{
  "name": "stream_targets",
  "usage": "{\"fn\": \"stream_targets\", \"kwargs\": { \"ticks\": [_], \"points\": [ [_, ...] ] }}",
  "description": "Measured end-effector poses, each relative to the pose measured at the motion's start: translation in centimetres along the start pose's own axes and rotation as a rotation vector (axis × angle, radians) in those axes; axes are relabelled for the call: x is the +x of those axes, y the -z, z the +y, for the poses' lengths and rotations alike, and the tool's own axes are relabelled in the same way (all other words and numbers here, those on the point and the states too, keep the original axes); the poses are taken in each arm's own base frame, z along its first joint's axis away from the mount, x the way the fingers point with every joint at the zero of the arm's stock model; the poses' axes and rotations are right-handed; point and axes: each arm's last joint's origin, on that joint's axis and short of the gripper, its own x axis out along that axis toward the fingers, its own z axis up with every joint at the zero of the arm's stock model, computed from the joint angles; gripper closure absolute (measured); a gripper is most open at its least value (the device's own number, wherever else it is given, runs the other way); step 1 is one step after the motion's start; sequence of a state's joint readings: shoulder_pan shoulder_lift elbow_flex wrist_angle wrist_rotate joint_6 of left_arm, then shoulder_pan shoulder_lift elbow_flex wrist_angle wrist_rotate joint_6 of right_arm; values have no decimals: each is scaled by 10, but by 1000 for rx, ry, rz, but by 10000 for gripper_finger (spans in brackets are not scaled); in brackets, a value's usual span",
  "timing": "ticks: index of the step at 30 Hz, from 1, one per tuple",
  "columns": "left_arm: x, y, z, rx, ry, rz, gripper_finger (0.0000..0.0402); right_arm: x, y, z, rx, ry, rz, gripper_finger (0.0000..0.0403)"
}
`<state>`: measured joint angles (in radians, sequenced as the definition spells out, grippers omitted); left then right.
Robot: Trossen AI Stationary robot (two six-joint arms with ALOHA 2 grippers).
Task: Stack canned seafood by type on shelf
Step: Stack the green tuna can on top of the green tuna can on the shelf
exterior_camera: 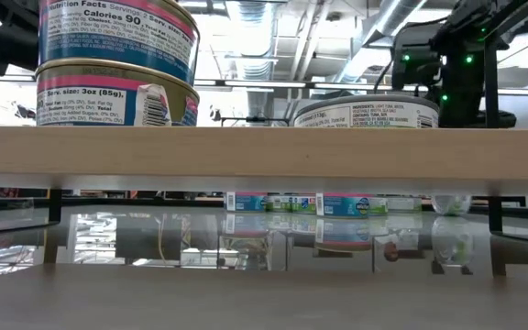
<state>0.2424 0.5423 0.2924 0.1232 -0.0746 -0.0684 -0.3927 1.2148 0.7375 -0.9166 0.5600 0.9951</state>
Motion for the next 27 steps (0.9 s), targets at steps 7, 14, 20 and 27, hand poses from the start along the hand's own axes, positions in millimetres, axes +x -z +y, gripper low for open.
{"fn": "stream_targets", "kwargs": {
  "ticks": [7, 14, 20, 27],
  "points": [
    [0, 1, 0, 2, -1, 12, 84, -9, 11, 8, 3, -43, -27, 121],
    [0, 2, 0, -6, -1, 21, 84, -13, 19, 6, -71, 9, -69, 121],
    [0, 2, 0, -14, -1, 21, 84, -13, 20, 3, 5, 40, -63, 121],
    [0, 4, 0, -16, 7, 43, 84, -13, 23, 3, 30, 48, -102, 121]
  ]
}}
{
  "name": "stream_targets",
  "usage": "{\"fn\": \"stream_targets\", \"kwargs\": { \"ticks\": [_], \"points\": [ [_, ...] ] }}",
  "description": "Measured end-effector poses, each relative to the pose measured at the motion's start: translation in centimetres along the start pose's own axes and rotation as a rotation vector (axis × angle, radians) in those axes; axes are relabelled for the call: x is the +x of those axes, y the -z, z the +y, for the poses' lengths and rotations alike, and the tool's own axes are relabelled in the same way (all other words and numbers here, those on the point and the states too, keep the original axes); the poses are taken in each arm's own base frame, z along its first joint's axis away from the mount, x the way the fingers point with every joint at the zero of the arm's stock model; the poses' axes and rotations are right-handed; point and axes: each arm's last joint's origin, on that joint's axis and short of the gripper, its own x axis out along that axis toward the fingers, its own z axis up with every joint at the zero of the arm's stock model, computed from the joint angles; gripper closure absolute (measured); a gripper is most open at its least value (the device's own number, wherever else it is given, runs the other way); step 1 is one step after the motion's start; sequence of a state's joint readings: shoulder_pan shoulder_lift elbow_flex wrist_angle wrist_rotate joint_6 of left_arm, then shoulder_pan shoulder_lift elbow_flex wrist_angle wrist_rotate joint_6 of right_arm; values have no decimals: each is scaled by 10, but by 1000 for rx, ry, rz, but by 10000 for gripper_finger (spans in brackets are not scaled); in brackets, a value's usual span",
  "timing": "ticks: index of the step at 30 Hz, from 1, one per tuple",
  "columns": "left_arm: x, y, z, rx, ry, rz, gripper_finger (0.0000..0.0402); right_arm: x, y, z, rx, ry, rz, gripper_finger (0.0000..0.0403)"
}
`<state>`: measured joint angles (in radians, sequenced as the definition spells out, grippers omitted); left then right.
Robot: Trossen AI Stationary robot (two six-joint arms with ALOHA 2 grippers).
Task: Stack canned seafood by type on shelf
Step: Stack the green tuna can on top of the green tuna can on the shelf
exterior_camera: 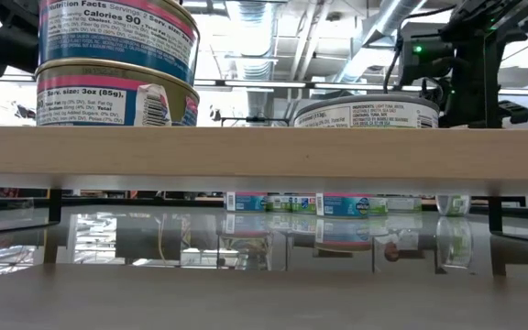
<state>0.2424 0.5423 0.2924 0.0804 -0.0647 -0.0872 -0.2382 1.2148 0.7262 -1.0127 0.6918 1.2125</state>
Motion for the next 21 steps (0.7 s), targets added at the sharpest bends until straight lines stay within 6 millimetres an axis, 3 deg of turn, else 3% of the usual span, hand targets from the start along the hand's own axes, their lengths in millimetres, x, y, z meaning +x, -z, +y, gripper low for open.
{"fn": "stream_targets", "kwargs": {
  "ticks": [11, 16, 21],
  "points": [
    [0, 1, 0, -3, -2, 15, 84, 35, 23, -6, 31, -10, 1, 121],
    [0, 0, 0, -4, -1, 3, 84, 48, 24, -5, -18, -41, -23, 124],
    [0, 0, 0, 4, -4, 2, 84, 49, 20, -2, -99, -73, -50, 176]
  ]
}}
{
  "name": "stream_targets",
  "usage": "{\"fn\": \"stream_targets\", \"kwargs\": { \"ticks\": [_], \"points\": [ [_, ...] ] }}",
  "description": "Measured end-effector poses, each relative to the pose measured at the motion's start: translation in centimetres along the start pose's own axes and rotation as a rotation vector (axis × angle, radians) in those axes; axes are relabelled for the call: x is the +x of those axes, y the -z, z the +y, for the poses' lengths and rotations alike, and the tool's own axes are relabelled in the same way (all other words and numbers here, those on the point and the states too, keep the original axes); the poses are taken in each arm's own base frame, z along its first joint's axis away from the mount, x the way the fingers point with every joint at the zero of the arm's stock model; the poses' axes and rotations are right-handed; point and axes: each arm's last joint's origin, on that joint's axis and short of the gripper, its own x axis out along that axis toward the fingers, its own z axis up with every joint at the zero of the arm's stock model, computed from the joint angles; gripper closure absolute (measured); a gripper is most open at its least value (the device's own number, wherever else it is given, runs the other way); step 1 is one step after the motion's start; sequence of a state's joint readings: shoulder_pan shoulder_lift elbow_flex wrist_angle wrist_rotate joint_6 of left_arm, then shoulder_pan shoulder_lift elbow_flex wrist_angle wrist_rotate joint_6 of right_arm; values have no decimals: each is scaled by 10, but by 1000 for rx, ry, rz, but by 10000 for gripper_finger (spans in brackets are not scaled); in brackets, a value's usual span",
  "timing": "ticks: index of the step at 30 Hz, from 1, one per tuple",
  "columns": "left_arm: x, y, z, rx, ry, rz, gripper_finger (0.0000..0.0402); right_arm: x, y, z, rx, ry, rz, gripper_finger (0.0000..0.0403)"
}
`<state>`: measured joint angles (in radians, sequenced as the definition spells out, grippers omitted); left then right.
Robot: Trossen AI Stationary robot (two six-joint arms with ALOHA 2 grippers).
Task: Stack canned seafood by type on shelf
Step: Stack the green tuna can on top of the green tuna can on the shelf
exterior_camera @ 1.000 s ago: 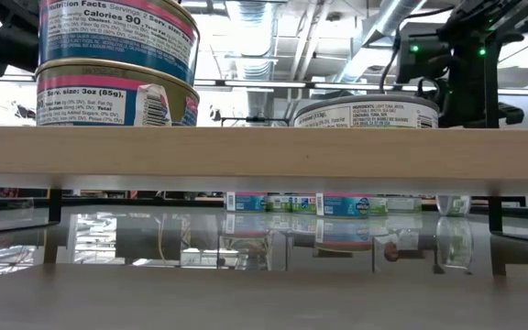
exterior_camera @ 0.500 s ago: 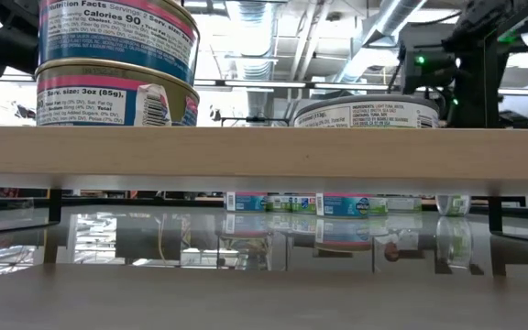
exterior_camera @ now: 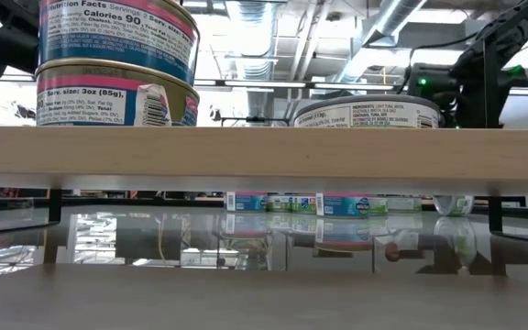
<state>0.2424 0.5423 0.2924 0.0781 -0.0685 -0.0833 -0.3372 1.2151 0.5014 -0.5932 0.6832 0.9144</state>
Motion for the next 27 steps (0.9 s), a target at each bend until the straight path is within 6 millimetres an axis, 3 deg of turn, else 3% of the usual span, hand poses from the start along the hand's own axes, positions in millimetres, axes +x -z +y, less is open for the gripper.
{"fn": "stream_targets", "kwargs": {
  "ticks": [4, 9, 19, 27],
  "points": [
    [0, 0, 0, 9, -8, 1, 84, -1, -2, 6, -52, -47, -28, 245],
    [0, 4, 0, 9, 1, 38, 84, -22, -3, 24, -278, -211, -17, 244],
    [0, 6, 0, 11, -5, 58, 84, -128, -9, 70, -768, -601, -271, 244],
    [0, 6, 1, -3, -27, 55, 84, -204, 26, 81, -1007, -942, -580, 237]
  ]
}}
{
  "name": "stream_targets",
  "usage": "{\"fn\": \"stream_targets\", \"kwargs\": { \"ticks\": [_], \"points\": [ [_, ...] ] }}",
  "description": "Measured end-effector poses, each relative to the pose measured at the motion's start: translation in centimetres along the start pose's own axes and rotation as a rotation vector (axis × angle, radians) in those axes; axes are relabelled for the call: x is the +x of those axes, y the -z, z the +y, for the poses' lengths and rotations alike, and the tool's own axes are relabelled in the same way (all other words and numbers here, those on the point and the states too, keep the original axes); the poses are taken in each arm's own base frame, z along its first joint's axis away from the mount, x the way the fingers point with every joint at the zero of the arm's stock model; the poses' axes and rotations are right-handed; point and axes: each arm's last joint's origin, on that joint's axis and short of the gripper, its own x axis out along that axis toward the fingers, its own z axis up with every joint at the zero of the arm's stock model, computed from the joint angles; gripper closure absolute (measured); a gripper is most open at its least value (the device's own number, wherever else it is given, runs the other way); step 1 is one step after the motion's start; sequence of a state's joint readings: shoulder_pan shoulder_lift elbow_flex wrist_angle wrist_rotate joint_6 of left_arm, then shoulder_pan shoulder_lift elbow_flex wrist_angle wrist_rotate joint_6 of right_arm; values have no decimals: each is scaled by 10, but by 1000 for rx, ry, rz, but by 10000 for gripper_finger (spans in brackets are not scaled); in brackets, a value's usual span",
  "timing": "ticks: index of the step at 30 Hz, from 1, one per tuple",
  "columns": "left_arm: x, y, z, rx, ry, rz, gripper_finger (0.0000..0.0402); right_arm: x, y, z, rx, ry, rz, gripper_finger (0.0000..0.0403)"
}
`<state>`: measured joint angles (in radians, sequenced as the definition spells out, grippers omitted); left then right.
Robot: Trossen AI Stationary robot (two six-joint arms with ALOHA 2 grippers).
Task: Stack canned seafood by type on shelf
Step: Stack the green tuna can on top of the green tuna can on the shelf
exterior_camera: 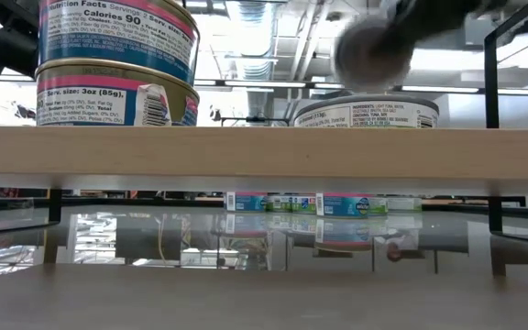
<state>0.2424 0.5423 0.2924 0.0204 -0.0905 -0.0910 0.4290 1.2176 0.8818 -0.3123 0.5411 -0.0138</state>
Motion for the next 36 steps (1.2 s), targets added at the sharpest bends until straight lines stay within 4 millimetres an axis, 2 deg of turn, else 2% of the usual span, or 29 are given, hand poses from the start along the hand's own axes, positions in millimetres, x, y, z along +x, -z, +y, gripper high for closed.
{"fn": "stream_targets", "kwargs": {
  "ticks": [5, 10, 15, 19, 23, 29, 32, 36],
  "points": [
    [0, -1, 1, -2, -19, -6, 84, -1, -9, 41, -184, -83, -127, 242],
    [0, -2, 0, -14, -17, -23, 84, 21, -5, 75, -377, -56, -130, 223],
    [0, -2, 0, -25, -17, -23, 84, 37, -21, 95, -486, -1, -113, 235],
    [0, -2, 0, -29, 0, -22, 84, 44, -40, 105, -470, -3, -125, 244],
    [0, -2, 0, -40, 6, -20, 84, 44, -56, 116, -386, -20, -80, 229],
    [0, -2, 0, -39, 6, -17, 84, 56, -63, 141, -432, -35, 46, 228],
    [0, -2, 0, -40, 7, -21, 84, 57, -71, 147, -413, -31, 77, 241],
    [0, -3, 0, -32, 8, -36, 84, 62, -68, 149, -403, -10, 181, 242]
  ]
}}
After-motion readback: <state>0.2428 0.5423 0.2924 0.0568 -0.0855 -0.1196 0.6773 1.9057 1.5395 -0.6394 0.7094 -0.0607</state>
